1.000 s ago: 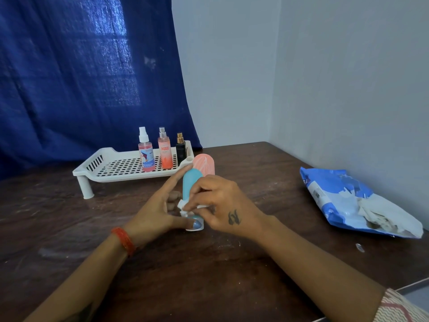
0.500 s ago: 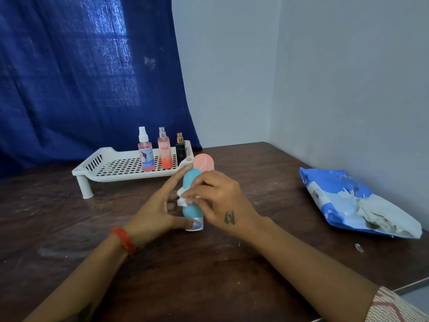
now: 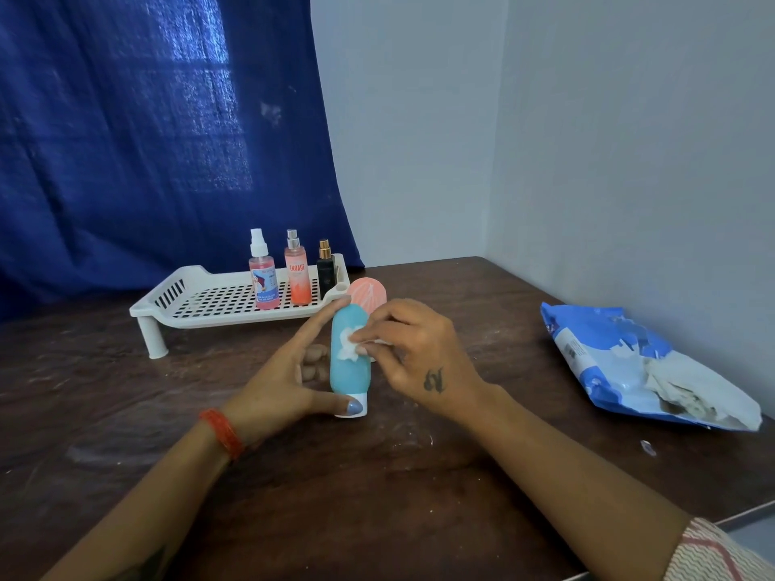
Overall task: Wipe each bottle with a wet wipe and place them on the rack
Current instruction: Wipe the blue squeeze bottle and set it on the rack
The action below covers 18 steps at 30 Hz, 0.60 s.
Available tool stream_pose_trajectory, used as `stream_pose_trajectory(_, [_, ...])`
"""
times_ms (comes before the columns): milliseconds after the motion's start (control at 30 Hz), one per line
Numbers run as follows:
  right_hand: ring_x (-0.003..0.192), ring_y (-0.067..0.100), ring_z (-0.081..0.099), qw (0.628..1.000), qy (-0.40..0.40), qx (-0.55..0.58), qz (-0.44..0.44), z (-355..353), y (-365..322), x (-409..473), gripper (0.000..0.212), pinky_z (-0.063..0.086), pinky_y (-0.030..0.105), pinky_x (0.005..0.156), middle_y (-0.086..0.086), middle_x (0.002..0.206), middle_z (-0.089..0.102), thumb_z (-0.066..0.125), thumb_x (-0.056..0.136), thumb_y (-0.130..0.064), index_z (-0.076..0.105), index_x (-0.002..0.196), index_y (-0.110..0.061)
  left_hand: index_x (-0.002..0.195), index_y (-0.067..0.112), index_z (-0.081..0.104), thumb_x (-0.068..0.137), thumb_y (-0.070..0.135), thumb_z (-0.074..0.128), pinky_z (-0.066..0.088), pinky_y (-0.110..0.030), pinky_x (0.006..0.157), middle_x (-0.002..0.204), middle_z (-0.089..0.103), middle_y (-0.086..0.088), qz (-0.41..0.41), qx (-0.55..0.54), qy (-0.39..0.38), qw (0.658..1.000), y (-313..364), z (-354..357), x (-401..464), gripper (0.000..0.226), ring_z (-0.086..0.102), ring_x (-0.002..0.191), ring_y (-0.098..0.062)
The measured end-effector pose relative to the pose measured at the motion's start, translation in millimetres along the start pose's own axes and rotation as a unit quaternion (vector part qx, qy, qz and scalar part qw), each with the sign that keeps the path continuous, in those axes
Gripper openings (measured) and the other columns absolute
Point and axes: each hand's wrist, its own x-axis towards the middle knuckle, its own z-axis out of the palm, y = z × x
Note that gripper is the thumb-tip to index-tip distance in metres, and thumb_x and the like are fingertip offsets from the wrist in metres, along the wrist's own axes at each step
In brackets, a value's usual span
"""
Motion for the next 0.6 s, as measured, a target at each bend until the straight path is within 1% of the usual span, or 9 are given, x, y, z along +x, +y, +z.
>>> stream_pose_trajectory(67, [0.086,0.016,0.06,1.0,0.013,-0.012,-0.024,4.6,-5.4,0.1,0.015,0.047,0.019,0.081,0.009,0.092,0.067,0.068,0.08,-0.011,0.072,0.093,-0.006,0.14,0.046,0.027,0.06,-0.008,0.082,0.057,-0.036,0.083,0.12,0.063,-0.003,0.002,-0.002,0.001,1.0,0.3,0.3,0.0,0.111,0.066,0.103,-0.021])
stream_pose_trajectory(167, [0.086,0.022,0.061,0.996,-0.038,-0.015,-0.082,6.7,-15.6,1.9,0.019,0.049,0.028,0.077,0.011,0.091,0.067,0.076,0.071,-0.005,0.072,0.09,-0.005,0.14,0.046,0.028,0.061,-0.012,0.078,0.057,-0.033,0.08,0.124,0.059,-0.001,0.006,-0.006,0.001,1.0,0.1,0.0,0.3,0.11,0.066,0.104,-0.021])
stream_pose_trajectory(200, [0.086,0.022,0.061,0.994,-0.062,-0.011,-0.093,6.2,-18.3,2.5,0.02,0.049,0.029,0.077,0.011,0.09,0.067,0.077,0.068,-0.003,0.073,0.087,-0.005,0.14,0.046,0.028,0.061,-0.013,0.077,0.057,-0.032,0.079,0.121,0.061,-0.004,0.008,-0.005,-0.002,1.0,0.1,-0.2,0.3,0.11,0.066,0.102,-0.022])
stream_pose_trajectory(267, [0.085,0.019,0.059,0.991,-0.097,0.013,-0.094,3.9,-20.6,2.4,0.016,0.047,0.026,0.078,0.008,0.087,0.067,0.074,0.068,-0.002,0.073,0.083,-0.007,0.139,0.047,0.027,0.062,-0.015,0.076,0.056,-0.03,0.077,0.112,0.066,-0.01,0.014,0.002,-0.008,1.0,0.0,-1.2,0.2,0.11,0.068,0.098,-0.025])
stream_pose_trajectory(333, [0.082,0.014,0.058,0.989,-0.117,0.043,-0.079,0.6,-18.2,1.4,0.013,0.047,0.023,0.076,0.004,0.083,0.068,0.069,0.069,-0.003,0.073,0.08,-0.008,0.139,0.047,0.027,0.062,-0.013,0.077,0.056,-0.03,0.077,0.112,0.067,-0.009,0.018,-0.001,-0.012,1.0,0.0,-1.6,-0.3,0.11,0.068,0.098,-0.025])
stream_pose_trajectory(400, [0.078,0.01,0.06,0.988,-0.124,0.071,-0.058,-2.4,-13.3,0.3,0.012,0.048,0.019,0.076,0.003,0.081,0.069,0.07,0.068,-0.003,0.074,0.078,-0.008,0.139,0.047,0.027,0.062,-0.013,0.078,0.056,-0.031,0.077,0.111,0.068,-0.011,0.02,-0.001,-0.013,1.0,-0.2,-1.6,-1.0,0.11,0.068,0.097,-0.026])
stream_pose_trajectory(467, [0.076,0.008,0.062,0.991,-0.1,0.087,-0.029,-3.6,-7.4,-0.2,0.011,0.048,0.015,0.076,0.002,0.08,0.071,0.072,0.069,-0.004,0.075,0.078,-0.009,0.139,0.046,0.027,0.063,-0.014,0.077,0.056,-0.03,0.078,0.11,0.069,-0.009,0.014,-0.005,-0.007,1.0,-0.8,-1.9,-1.4,0.109,0.068,0.097,-0.025])
stream_pose_trajectory(533, [0.075,0.008,0.063,0.996,-0.029,0.089,0.013,-3.1,-0.8,-0.3,0.009,0.051,0.018,0.073,0.002,0.081,0.072,0.073,0.072,-0.008,0.076,0.08,-0.009,0.139,0.045,0.027,0.062,-0.012,0.078,0.055,-0.03,0.08,0.111,0.07,-0.003,0.011,-0.005,-0.004,1.0,-1.2,-2.4,-1.2,0.108,0.068,0.1,-0.022])
stream_pose_trajectory(600, [0.08,0.007,0.062,0.993,0.05,0.09,0.058,-1.8,5.2,0.0,0.012,0.05,0.015,0.073,0.003,0.086,0.072,0.073,0.075,-0.011,0.075,0.087,-0.009,0.139,0.046,0.025,0.062,-0.007,0.08,0.054,-0.031,0.085,0.111,0.07,-0.001,0.006,0.006,-0.007,1.0,-1.6,-3.6,-0.8,0.109,0.067,0.102,-0.019])
